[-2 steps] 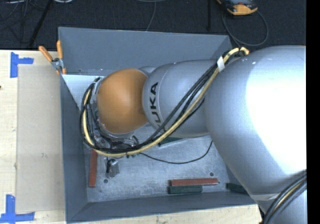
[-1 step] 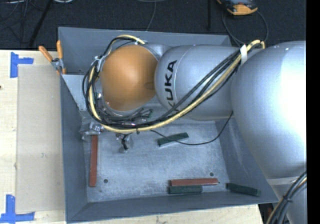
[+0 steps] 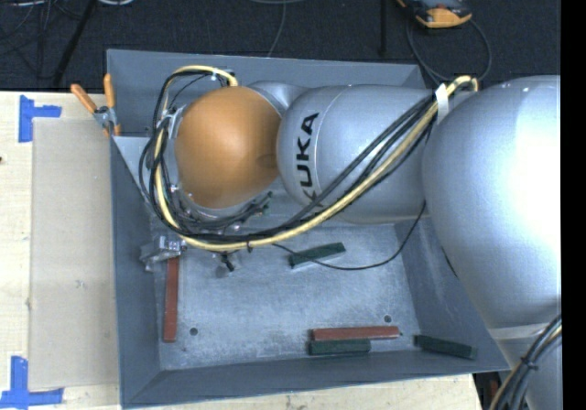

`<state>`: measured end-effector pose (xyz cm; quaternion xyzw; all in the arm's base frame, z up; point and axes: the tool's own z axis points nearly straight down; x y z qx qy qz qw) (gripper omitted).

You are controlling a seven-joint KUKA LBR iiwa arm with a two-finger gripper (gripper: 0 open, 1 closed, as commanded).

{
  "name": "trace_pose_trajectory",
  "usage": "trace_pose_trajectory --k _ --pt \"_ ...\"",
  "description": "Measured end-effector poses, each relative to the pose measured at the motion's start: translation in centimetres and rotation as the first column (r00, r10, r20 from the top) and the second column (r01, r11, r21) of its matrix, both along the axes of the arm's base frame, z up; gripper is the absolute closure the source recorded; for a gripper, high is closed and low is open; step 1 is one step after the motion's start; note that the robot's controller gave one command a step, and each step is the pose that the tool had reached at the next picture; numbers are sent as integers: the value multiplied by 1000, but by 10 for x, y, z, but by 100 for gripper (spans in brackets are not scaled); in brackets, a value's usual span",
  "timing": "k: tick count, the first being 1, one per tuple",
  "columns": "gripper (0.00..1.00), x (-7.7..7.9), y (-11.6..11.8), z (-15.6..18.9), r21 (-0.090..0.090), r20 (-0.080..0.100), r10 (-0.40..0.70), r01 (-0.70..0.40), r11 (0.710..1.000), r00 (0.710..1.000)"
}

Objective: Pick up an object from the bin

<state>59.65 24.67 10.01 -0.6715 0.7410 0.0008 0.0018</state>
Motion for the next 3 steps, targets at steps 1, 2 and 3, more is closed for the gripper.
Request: trace_pose_trajectory --k 1,2,3 --pt "0 -12 -1 -31 -3 -4 159 -159 987 987" --pt "0 -12 -1 -32 -2 -4 150 -150 989 989" --pt "100 -12 -1 -32 -1 -4 150 -150 989 989"
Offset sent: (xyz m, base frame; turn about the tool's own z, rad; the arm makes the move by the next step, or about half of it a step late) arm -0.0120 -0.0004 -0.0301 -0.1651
